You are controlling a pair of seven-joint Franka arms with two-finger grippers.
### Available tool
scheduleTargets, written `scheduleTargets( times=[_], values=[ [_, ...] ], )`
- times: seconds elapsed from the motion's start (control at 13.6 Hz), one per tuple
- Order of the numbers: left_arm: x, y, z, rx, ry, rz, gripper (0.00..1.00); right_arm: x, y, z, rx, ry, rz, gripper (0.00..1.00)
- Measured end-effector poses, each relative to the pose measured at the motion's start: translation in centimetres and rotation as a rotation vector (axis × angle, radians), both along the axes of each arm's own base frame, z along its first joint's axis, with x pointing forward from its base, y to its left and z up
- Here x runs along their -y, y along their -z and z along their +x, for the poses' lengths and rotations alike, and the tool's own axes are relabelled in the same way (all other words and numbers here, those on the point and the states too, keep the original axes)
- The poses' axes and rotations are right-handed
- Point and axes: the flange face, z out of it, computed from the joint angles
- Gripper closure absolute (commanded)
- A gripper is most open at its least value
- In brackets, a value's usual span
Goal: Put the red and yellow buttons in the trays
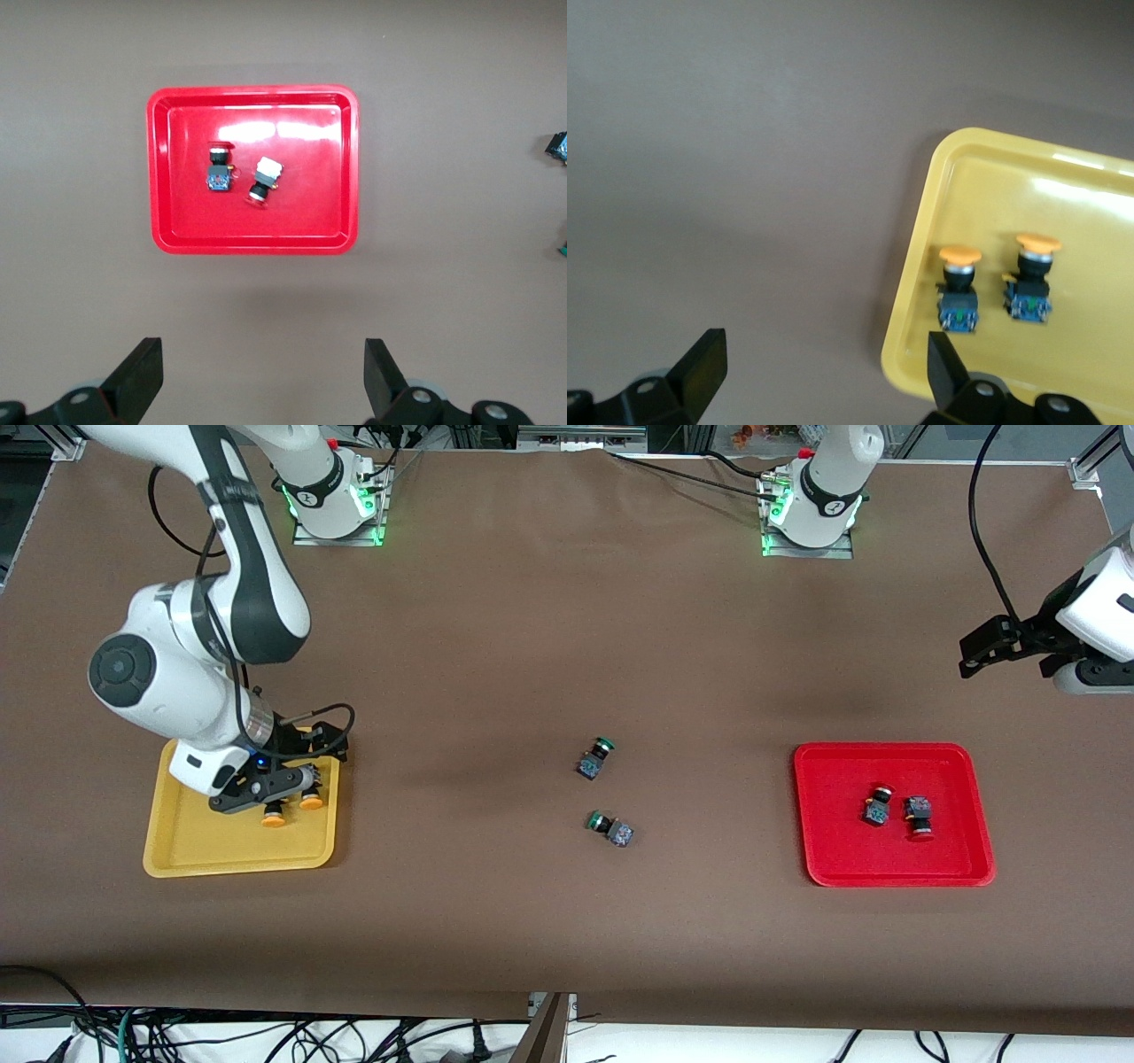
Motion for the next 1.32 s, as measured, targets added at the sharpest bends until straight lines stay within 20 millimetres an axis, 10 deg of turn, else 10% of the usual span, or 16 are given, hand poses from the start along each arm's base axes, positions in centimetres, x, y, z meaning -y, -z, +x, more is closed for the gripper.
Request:
scheduleTargets(
  times=[0.44, 0.88, 1.32],
  values=[
    [-1.6, 0.7, -0.1, -0.011, -0.021, -0.028, 0.00, 3.0, -13.4, -6.1, -0.054, 0.062, 0.025, 0.00],
    [-1.6, -0.2, 0.2, 0.008, -0.015, -0.027, 0.00, 6.3, -18.0, -5.5, -0.105, 0.101, -0.056, 0.00],
    [-1.4, -0.4, 0.2, 0.010, -0.006, -0.027, 0.00, 5.6, -17.2, -4.3, -0.122, 0.119, -0.069, 0.00]
  ],
)
